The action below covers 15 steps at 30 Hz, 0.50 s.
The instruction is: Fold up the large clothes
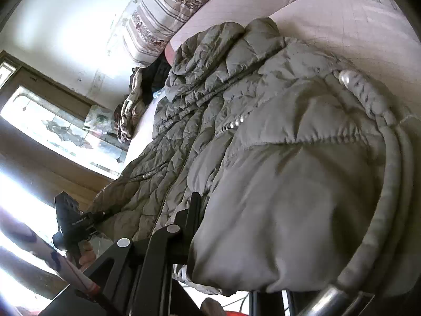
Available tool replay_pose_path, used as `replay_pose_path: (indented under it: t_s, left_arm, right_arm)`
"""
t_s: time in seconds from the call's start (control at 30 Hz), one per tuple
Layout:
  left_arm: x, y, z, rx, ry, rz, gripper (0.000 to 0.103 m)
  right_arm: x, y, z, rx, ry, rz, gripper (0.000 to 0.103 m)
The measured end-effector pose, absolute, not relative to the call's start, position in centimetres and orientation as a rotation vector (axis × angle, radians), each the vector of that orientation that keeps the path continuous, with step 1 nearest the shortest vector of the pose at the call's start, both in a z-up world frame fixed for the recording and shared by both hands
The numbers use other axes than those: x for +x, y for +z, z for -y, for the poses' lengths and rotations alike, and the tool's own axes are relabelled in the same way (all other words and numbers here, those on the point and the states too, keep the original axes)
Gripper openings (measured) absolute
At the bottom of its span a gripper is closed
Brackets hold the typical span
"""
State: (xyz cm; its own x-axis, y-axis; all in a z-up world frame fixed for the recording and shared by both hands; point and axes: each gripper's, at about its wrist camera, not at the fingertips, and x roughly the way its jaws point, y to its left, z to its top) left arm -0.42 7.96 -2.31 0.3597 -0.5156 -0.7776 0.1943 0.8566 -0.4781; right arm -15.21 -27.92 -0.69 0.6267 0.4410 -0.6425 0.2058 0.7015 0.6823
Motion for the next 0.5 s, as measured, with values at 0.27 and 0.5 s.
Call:
replay_pose_path:
  t_s: [0.27,0.5]
  left_arm:
    - [2.5,1.6,-6.9,-0.302,-0.427,-1.031,0.014]
    - [9.0,7.5,-3.6,-0.241,-0.37,-0.906,0.015]
  right_arm:
    - [-12.7,2.8,28.0,0.741,0.164,-0.879,0.016]
    - [-5.1,8.4,29.3,0.636,0.121,-0.768,0.016]
